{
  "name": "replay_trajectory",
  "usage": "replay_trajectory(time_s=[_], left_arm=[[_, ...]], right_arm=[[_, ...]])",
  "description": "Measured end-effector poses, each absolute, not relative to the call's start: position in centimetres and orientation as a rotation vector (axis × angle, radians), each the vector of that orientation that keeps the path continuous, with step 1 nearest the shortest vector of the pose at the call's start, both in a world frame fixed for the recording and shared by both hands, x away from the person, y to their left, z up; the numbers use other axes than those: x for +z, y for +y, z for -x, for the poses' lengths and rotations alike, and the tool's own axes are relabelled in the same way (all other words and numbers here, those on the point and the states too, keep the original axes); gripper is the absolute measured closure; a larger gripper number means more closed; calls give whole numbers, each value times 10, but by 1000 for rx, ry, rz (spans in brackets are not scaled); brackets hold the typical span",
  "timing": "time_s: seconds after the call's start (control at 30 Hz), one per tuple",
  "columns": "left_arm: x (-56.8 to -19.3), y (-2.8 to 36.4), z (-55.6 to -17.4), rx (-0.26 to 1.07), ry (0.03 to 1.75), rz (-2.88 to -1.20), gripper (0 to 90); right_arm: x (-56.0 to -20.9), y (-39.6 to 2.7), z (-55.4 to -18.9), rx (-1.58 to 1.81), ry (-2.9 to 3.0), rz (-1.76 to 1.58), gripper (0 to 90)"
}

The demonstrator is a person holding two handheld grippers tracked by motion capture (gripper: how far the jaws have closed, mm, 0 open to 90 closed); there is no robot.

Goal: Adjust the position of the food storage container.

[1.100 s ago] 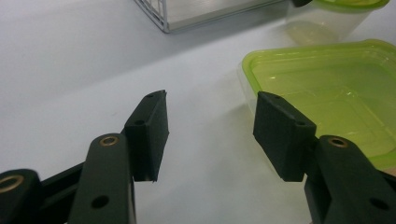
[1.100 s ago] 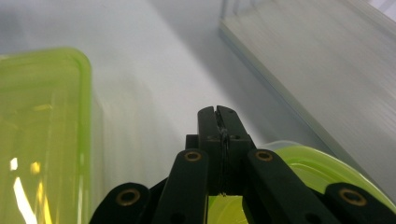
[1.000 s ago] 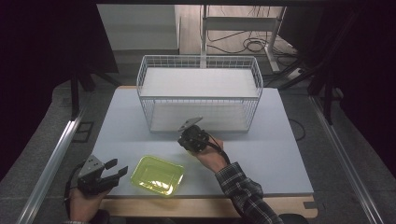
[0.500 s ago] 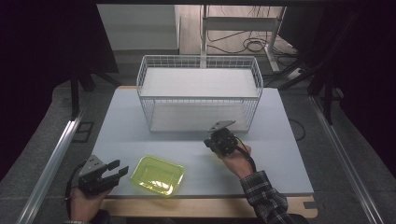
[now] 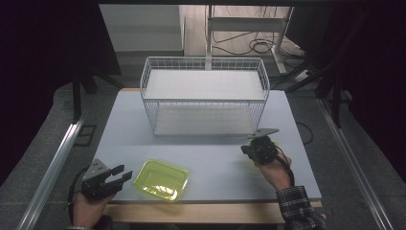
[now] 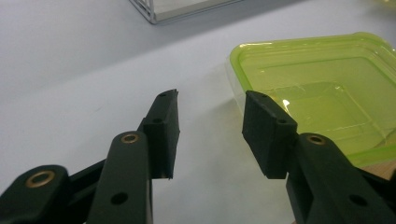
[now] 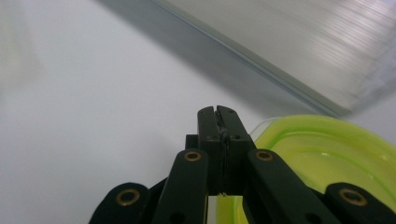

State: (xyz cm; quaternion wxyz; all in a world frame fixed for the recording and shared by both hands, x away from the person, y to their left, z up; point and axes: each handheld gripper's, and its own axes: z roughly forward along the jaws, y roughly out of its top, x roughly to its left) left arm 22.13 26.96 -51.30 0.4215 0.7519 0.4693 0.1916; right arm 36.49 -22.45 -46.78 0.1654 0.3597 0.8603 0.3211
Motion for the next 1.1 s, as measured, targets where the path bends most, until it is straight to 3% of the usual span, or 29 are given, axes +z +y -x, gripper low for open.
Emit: replay_trajectory(time_s=[0.13, 0.27, 0.4, 0.67, 1.1], left_arm=[[-516, 272, -224, 476, 1212, -1916, 628], [-526, 273, -230, 406, 1285, -1972, 767], [-534, 265, -235, 313, 1297, -2052, 829], [-534, 229, -243, 243, 1232, -2117, 825], [-530, 173, -259, 192, 1095, -2150, 807]], right_arm=[[-467, -234, -358, 932, 2433, -1053, 889], [-466, -217, -335, 1026, 2469, -986, 885], [-475, -197, -309, 1096, 2535, -947, 887], [-496, -160, -273, 1129, 2720, -853, 886], [-509, -148, -276, 1094, 2746, -848, 883]])
